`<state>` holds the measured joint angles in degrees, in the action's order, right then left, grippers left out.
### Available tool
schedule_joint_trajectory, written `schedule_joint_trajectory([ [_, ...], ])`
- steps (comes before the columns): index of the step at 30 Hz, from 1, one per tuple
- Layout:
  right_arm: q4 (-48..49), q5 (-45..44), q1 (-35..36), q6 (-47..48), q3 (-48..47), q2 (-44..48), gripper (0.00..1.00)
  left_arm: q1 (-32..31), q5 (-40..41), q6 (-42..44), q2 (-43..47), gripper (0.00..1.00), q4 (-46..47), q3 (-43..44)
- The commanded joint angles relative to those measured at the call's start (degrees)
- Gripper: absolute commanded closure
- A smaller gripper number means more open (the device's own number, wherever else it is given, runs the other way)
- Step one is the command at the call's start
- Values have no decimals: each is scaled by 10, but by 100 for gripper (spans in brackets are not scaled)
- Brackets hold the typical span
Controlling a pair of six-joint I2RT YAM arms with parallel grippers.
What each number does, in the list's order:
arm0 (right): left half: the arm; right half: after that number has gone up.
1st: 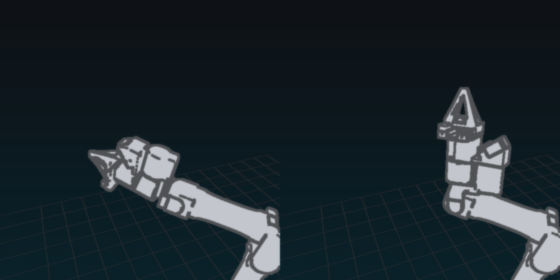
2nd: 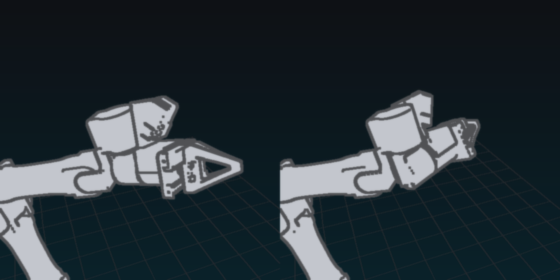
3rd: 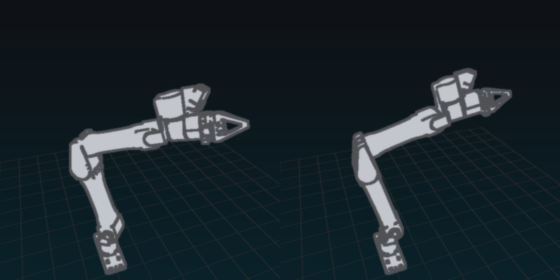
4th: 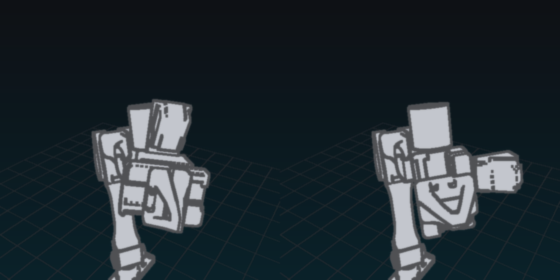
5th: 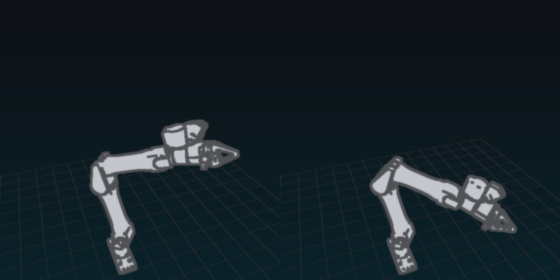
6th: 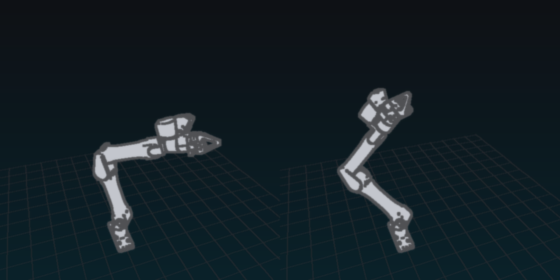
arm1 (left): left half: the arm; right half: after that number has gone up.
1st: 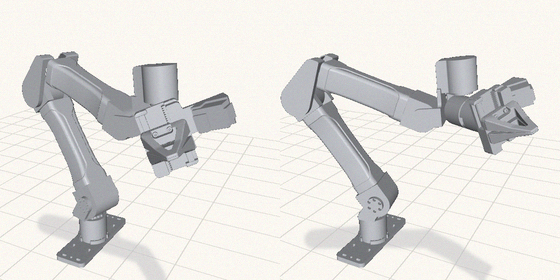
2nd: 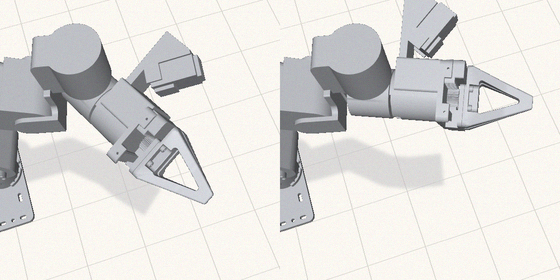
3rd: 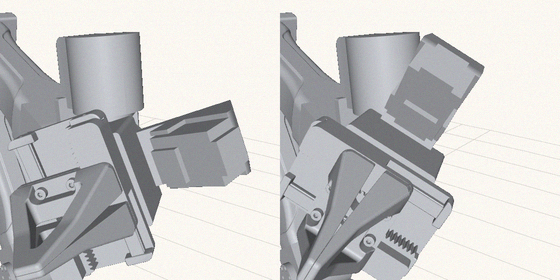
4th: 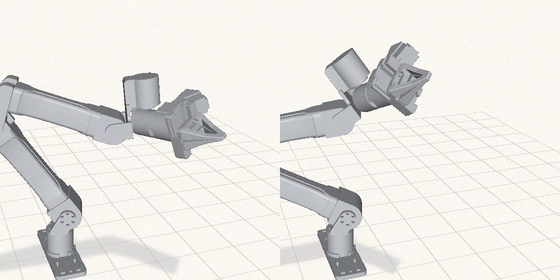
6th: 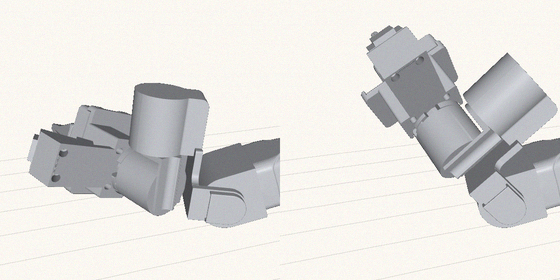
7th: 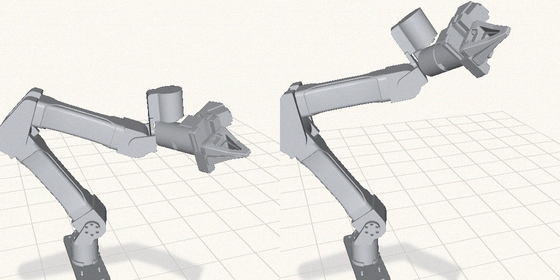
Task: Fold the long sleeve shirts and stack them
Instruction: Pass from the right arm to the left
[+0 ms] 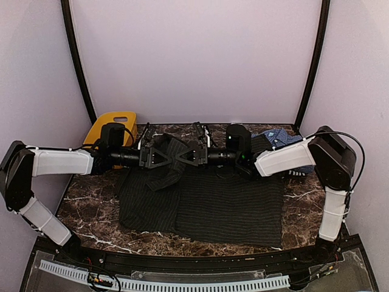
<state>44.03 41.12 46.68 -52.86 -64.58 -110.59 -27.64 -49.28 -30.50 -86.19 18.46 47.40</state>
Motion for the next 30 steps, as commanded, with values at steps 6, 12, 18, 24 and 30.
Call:
schedule_joint_trajectory([
  [6, 26, -4, -3, 2, 3, -1, 100, 2, -59, -75, -11, 53, 108, -16],
  [12, 25, -7, -2, 3, -1, -4, 100, 2, -76, -97, -11, 60, 136, -34],
  [18, 18, -9, -2, 8, 0, -4, 100, 2, -82, -102, -7, 79, 144, -37],
  [24, -15, -20, -3, 38, -1, 3, 96, 2, -73, -48, 4, 100, 69, -5],
  [30, -146, -81, -9, 137, 11, 55, 61, 3, 96, 207, 16, 100, -359, 189],
])
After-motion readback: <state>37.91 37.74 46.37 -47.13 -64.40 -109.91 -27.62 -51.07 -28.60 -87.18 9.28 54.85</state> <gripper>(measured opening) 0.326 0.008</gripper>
